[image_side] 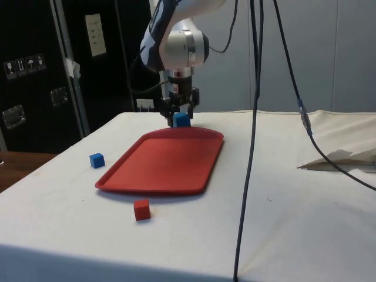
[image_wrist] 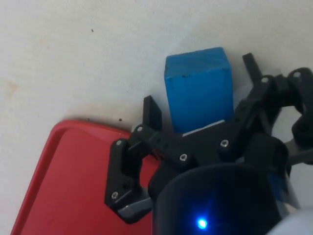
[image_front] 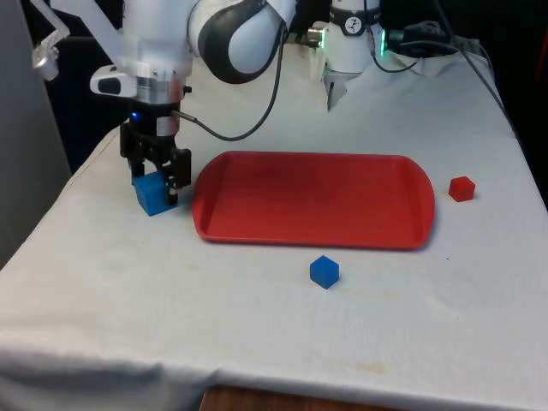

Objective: Pick up the largest block and place it onto the tray.

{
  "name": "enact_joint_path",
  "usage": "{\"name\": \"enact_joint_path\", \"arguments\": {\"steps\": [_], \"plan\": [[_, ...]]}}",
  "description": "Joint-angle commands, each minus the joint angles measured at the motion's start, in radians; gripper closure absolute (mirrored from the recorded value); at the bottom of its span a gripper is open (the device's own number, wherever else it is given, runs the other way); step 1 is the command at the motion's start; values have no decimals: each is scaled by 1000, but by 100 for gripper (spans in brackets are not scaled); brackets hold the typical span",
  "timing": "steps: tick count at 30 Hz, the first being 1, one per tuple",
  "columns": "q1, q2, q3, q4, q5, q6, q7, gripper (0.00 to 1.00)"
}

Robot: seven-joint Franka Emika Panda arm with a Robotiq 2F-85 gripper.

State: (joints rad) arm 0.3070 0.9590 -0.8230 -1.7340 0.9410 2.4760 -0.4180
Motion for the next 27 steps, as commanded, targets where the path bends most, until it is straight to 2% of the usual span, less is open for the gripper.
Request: {"name": "enact_joint_path", "arguments": {"steps": [1,5,7,16,22,23,24,27], "plan": [[-1,0,1,0,6,8,0,20],[0,0,1,-1,8,8,1,68],[0,0,-1,0,3,0,1,99],[0,0,0,-2,9,8,2,99],[14,-9,-22,-5,5,2,14,99],[10,-5,-20,1,5,-1,9,99],[16,-9,-25,-5,5,2,16,99],[15,-6,-24,-3,7,1,15,99]]}}
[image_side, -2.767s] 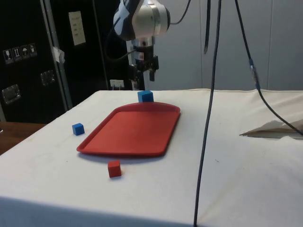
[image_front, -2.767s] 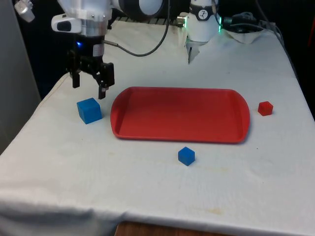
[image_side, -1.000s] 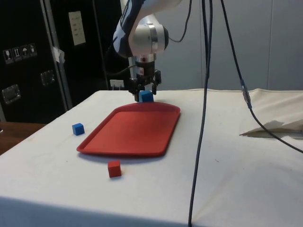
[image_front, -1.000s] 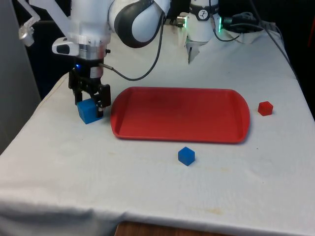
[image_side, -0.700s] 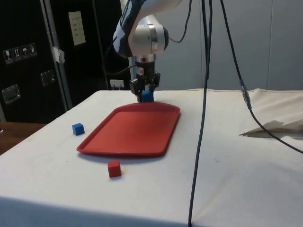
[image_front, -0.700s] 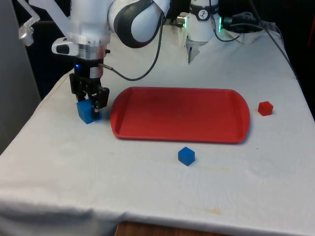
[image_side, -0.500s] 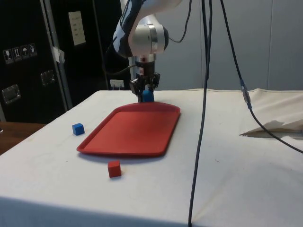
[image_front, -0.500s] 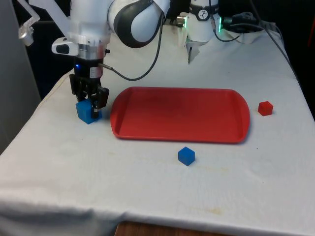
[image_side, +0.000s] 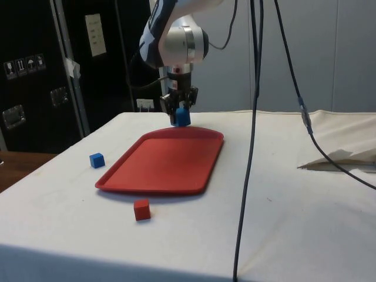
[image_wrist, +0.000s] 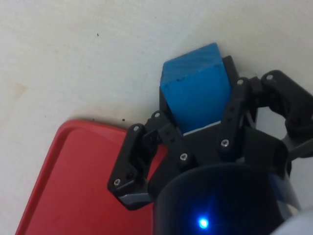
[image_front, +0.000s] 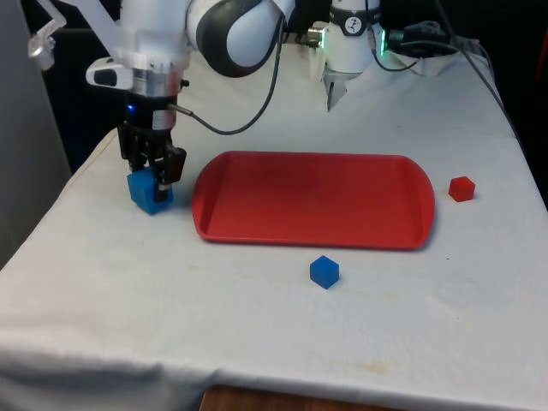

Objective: Pick up the largest block and place it onto the tray.

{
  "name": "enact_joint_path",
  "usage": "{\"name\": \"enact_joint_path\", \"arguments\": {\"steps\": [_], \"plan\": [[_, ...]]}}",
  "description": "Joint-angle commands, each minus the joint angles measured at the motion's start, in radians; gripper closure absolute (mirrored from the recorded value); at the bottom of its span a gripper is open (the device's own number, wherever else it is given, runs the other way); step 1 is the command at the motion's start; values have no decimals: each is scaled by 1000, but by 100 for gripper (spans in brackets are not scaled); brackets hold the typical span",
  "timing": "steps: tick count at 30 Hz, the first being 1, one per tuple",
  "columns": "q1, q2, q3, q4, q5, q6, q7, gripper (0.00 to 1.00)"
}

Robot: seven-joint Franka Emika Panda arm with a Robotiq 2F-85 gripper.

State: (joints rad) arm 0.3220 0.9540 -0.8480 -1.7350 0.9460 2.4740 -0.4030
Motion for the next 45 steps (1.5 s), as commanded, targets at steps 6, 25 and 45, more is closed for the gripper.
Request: {"name": "enact_joint_path", "arguments": {"steps": [6,25,45], "plan": [[0,0,-1,1,0,0,0,99],[72,-76,-116,-16,-29,-74,6,99],[185,-203,-145,-103,-130,-45,85,99]]}}
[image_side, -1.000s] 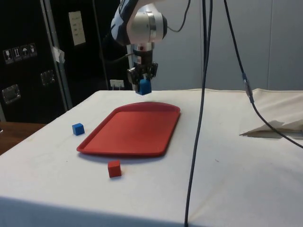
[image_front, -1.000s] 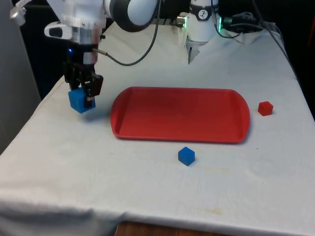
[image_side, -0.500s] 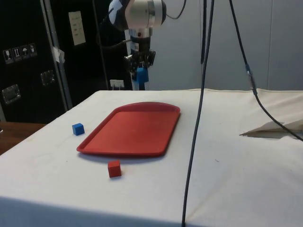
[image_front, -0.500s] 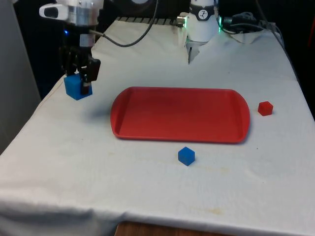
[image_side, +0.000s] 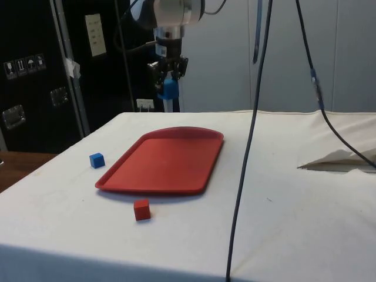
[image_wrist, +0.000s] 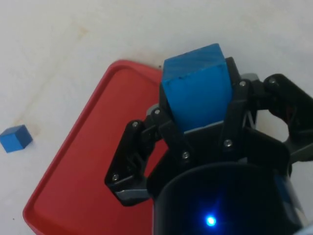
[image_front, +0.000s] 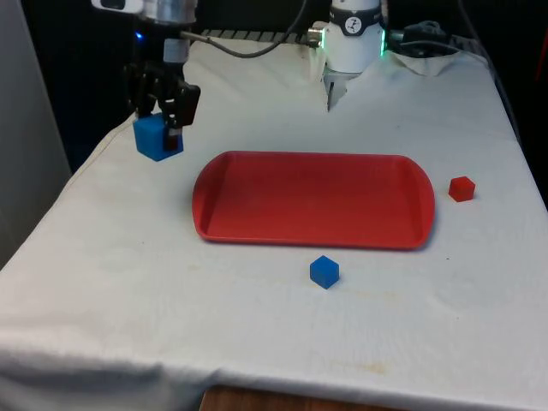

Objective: Pick up the largest block and place it onto the tray.

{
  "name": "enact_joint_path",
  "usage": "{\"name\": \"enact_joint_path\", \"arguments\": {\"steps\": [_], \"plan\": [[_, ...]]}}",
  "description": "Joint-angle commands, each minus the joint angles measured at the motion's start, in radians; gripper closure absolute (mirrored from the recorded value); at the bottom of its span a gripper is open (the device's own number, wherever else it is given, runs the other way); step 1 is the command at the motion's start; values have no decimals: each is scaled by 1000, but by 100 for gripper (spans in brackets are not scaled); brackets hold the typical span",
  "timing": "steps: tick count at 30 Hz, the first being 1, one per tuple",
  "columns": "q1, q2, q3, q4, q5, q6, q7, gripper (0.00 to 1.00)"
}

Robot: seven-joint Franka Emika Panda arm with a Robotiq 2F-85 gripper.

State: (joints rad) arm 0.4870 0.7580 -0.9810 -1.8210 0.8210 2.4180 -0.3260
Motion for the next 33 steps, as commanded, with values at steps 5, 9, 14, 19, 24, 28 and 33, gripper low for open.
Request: {"name": "enact_joint_path", "arguments": {"steps": [5,9,14,19,24,28,33], "plan": [[23,-16,0,-21,-16,12,17,99],[70,-34,-8,-61,-40,44,48,99],[91,-42,-7,-77,-51,56,65,99],[125,-58,-6,-101,-80,73,100,99],[145,-68,-6,-116,-99,83,122,99],[136,-77,13,-112,-121,82,138,99],[181,-119,7,-157,-184,119,194,99]]}}
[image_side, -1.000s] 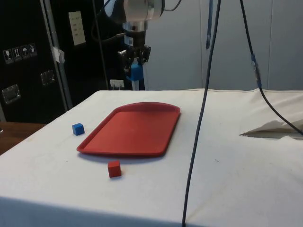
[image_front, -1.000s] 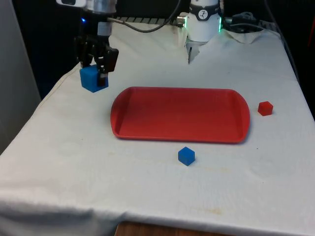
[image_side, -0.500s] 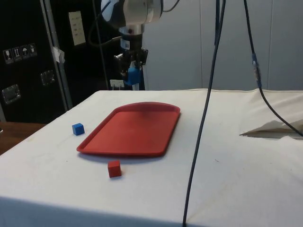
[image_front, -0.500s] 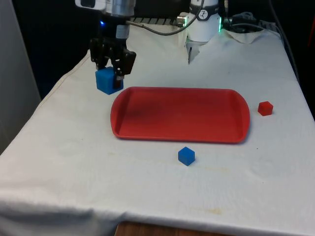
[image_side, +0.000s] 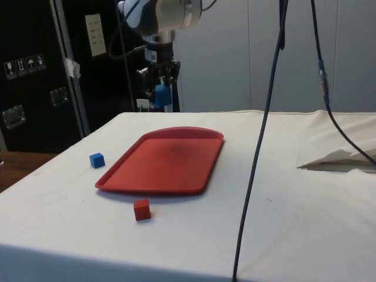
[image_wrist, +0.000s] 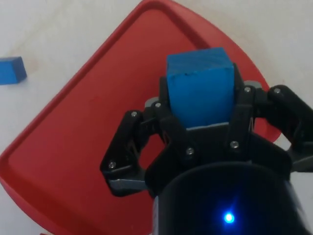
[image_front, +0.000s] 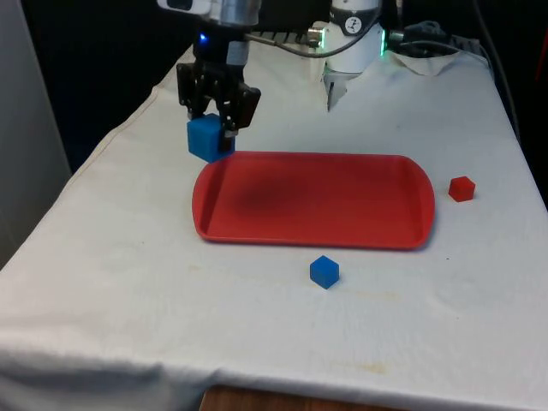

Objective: Pick up the largest block and place it onto the tray.

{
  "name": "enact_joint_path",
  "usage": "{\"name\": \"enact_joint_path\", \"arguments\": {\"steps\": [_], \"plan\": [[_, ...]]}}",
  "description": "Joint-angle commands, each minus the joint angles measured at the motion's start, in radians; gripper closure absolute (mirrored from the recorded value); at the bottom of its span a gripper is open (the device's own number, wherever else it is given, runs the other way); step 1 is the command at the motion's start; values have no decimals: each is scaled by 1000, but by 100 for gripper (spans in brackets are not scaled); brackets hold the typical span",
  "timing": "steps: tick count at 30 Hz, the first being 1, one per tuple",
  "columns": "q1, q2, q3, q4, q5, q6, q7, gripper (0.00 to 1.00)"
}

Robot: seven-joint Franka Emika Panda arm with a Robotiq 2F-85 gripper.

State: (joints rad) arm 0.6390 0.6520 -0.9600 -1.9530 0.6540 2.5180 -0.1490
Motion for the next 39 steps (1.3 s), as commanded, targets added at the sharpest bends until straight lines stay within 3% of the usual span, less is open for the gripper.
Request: {"name": "enact_joint_path", "arguments": {"steps": [1,4,5,6,13,14,15,20,23,24,25,31,32,34,39], "plan": [[29,-13,-14,-25,-17,19,17,99],[35,-35,4,-44,-58,42,53,99],[11,-30,19,-22,-55,22,46,99],[35,-40,10,-49,-67,49,61,99],[33,-70,62,-98,-115,114,113,99],[14,-66,74,-81,-113,99,106,99],[34,-72,68,-105,-116,124,117,99],[34,-85,104,-146,-118,181,130,99],[26,-89,127,-166,-112,210,130,99],[14,-86,135,-155,-113,199,126,99],[24,-90,133,-172,-110,219,130,99],[-6,-87,189,-199,-98,268,131,99],[-2,-86,177,-194,-111,252,135,99],[-20,-83,211,-205,-97,281,135,99],[-41,-71,241,-207,-93,292,140,99]]}}
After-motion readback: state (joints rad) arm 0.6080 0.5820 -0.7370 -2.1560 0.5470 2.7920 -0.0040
